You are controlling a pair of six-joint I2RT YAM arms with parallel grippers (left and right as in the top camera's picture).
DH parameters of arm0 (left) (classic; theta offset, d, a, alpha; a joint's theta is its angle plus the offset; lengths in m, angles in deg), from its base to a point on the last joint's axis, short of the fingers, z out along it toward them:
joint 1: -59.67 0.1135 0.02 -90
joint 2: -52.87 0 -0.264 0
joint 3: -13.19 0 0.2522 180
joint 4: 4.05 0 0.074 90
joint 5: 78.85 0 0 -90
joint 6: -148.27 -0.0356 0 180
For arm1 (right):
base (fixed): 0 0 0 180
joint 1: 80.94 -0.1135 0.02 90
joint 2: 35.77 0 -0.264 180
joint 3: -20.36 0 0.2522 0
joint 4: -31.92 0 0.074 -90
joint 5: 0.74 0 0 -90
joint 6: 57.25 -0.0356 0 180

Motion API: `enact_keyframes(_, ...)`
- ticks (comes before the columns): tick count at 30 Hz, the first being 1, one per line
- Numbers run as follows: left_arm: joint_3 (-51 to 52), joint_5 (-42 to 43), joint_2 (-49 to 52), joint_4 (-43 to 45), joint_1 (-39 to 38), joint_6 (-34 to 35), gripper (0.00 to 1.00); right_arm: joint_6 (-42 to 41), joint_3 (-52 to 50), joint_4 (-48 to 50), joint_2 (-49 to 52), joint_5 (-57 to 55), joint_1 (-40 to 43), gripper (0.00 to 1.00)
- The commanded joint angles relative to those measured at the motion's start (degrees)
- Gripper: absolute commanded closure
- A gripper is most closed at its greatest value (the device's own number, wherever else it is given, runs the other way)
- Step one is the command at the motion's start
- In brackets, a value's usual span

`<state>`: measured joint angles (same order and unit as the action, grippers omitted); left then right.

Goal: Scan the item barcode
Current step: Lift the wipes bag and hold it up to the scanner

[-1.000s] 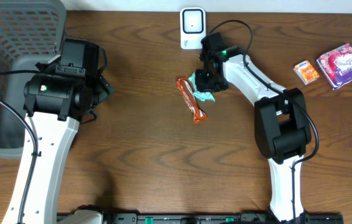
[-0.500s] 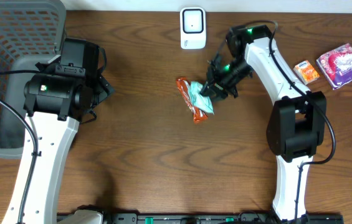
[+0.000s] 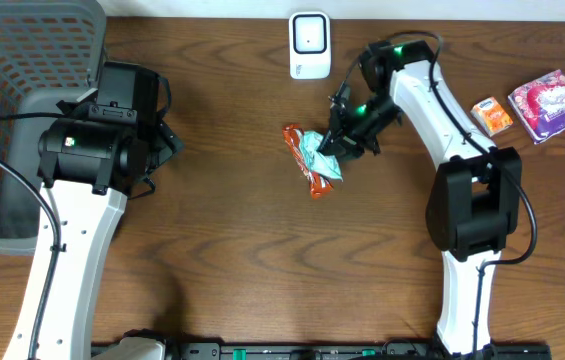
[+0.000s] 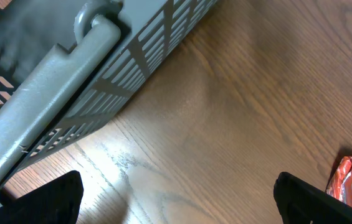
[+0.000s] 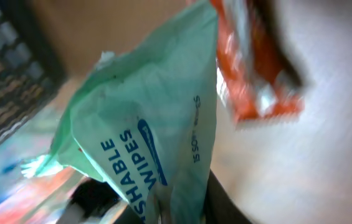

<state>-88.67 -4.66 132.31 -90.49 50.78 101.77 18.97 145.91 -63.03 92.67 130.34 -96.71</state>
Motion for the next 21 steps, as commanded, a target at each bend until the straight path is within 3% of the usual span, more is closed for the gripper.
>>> enact_keyframes(1, -0.2, -1.2, -0.5, -0.2, 0.2, 0.3, 0.02, -6.4, 0.6, 7.9, -1.5, -10.8, -3.3, 0.99)
enact_keyframes(8, -0.2, -1.2, -0.5, -0.2, 0.2, 0.3, 0.02, -10.0, 3.0, 25.2, -1.5, -31.2, -7.4, 0.99)
enact_keyframes(21, -0.2, -1.2, -0.5, -0.2, 0.2, 0.3, 0.02, -9.9, 3.5, 59.6, -0.5, -55.8, -8.5, 0.99)
